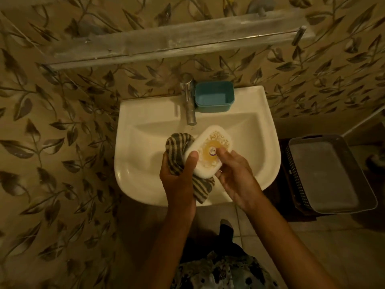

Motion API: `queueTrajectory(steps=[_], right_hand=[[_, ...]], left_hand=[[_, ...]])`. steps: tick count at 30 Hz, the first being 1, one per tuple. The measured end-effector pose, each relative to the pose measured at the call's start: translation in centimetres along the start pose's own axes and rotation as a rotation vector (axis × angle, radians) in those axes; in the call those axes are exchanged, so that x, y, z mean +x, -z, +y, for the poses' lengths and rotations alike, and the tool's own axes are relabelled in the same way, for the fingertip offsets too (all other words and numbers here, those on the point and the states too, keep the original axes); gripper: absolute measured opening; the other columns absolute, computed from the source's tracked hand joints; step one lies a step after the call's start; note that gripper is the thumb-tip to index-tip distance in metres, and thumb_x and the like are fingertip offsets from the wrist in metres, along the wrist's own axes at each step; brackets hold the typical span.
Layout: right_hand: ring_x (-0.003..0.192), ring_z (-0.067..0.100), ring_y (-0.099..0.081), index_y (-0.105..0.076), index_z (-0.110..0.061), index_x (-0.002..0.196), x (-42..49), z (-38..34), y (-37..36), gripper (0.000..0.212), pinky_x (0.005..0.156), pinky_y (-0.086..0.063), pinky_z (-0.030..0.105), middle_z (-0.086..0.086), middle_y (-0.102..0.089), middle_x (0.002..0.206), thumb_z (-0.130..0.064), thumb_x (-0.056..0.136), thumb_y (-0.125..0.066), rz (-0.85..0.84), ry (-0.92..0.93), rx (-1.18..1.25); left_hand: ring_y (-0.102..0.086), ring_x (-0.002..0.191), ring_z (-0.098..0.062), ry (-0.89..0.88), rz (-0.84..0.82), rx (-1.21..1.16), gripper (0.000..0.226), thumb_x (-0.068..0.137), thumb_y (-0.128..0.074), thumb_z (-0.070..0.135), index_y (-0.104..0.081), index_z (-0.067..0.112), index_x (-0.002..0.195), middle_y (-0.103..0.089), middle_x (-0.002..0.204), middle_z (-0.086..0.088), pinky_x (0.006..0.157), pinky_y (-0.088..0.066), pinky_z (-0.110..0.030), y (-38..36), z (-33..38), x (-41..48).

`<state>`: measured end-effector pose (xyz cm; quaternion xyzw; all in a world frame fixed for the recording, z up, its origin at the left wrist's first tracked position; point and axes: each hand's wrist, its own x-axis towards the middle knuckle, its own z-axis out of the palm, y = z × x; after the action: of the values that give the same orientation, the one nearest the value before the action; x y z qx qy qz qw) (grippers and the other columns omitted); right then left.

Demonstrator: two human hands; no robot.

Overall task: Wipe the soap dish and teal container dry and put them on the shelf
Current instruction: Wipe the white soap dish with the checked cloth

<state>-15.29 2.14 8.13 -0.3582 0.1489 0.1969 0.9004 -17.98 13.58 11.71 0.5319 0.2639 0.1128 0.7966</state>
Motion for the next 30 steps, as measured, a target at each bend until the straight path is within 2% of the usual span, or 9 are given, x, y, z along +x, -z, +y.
queueTrajectory(steps=[3,5,7,11,16,21,25,28,30], right_hand=[[0.113,0.029,-0.063,-0.057,-0.002,0.126,0.4,0.6,-0.8,0.054,0.095,-0.052,0.042,0.017,-0.066,0.12,-0.027,0.079,-0.066,0.126,-0.006,0.022],[0.105,0.026,-0.067,-0.057,-0.003,0.126,0.8,0.1,-0.4,0.049,0.09,-0.054,0.041,0.015,-0.069,0.115,-0.026,0.083,-0.063,0.192,-0.014,0.125],[0.098,0.023,-0.069,-0.054,-0.003,0.129,1.3,-0.5,0.4,0.041,0.085,-0.057,0.04,0.014,-0.07,0.111,-0.018,0.091,-0.056,0.222,-0.001,0.242],[0.094,0.022,-0.067,-0.044,-0.013,0.139,2.0,-1.9,2.3,0.043,0.083,-0.056,0.041,0.01,-0.066,0.112,-0.012,0.096,-0.047,0.209,0.079,0.342],[0.096,0.021,-0.067,-0.047,-0.019,0.137,2.3,-1.9,1.8,0.053,0.086,-0.054,0.04,0.008,-0.067,0.114,-0.02,0.085,-0.053,0.126,0.104,0.296],[0.125,0.035,-0.048,-0.038,-0.015,0.145,2.4,-0.5,-0.1,0.051,0.109,-0.037,0.047,0.02,-0.047,0.139,-0.029,0.096,-0.041,0.062,-0.113,0.349],[0.089,0.023,-0.067,-0.048,-0.007,0.134,1.5,0.0,-0.2,0.055,0.077,-0.057,0.034,0.015,-0.066,0.104,-0.039,0.089,-0.05,-0.045,-0.214,0.408],[0.08,0.019,-0.07,-0.061,-0.004,0.119,0.9,1.1,0.5,0.04,0.069,-0.058,0.028,0.012,-0.071,0.092,-0.027,0.09,-0.048,-0.088,-0.22,0.404],[0.079,0.018,-0.07,-0.058,-0.005,0.119,0.6,1.4,0.2,0.036,0.068,-0.059,0.028,0.01,-0.072,0.091,-0.024,0.089,-0.052,-0.101,-0.193,0.384]], left_hand=[[-0.067,0.098,-0.005,-0.047,-0.035,0.164,0.027,0.082,-0.067,0.027,-0.063,0.037,0.107,-0.071,0.103,0.018,0.072,-0.055,-0.019,0.3,-1.4,-1.3],[-0.066,0.102,-0.004,-0.019,-0.074,0.188,0.025,0.094,-0.054,0.021,-0.064,0.039,0.107,-0.07,0.107,0.019,0.076,-0.054,-0.019,1.1,-2.0,-1.8],[-0.065,0.101,-0.002,0.008,-0.063,0.197,0.027,0.096,-0.049,0.02,-0.064,0.04,0.106,-0.07,0.106,0.02,0.075,-0.053,-0.016,2.0,-2.1,-1.7],[-0.063,0.105,-0.002,-0.027,-0.014,0.249,0.027,0.097,-0.047,0.018,-0.06,0.037,0.111,-0.068,0.108,0.019,0.083,-0.053,-0.017,3.6,-1.4,-1.2],[-0.053,0.116,0.001,-0.336,-0.135,0.544,0.044,0.09,-0.049,0.027,-0.048,0.024,0.134,-0.054,0.131,0.004,0.088,-0.045,-0.008,2.6,-0.2,-1.9],[-0.027,0.14,-0.013,-0.615,-0.399,0.878,0.058,0.09,-0.048,0.012,-0.032,0.02,0.146,-0.025,0.152,-0.008,0.11,-0.034,-0.023,-0.5,-1.9,-4.8],[-0.027,0.139,-0.027,-0.665,-0.38,1.005,0.057,0.088,-0.045,0.016,-0.037,0.01,0.144,-0.026,0.151,-0.013,0.109,-0.036,-0.045,-1.1,-1.7,-4.7],[-0.033,0.134,-0.032,-0.655,-0.368,1.114,0.056,0.087,-0.045,0.019,-0.039,0.009,0.142,-0.031,0.15,-0.016,0.107,-0.036,-0.049,-2.2,-0.1,-3.8],[-0.032,0.134,-0.031,-0.6,-0.377,1.154,0.058,0.083,-0.047,0.015,-0.042,0.01,0.141,-0.031,0.151,-0.014,0.109,-0.035,-0.046,-3.4,1.2,-2.6]])
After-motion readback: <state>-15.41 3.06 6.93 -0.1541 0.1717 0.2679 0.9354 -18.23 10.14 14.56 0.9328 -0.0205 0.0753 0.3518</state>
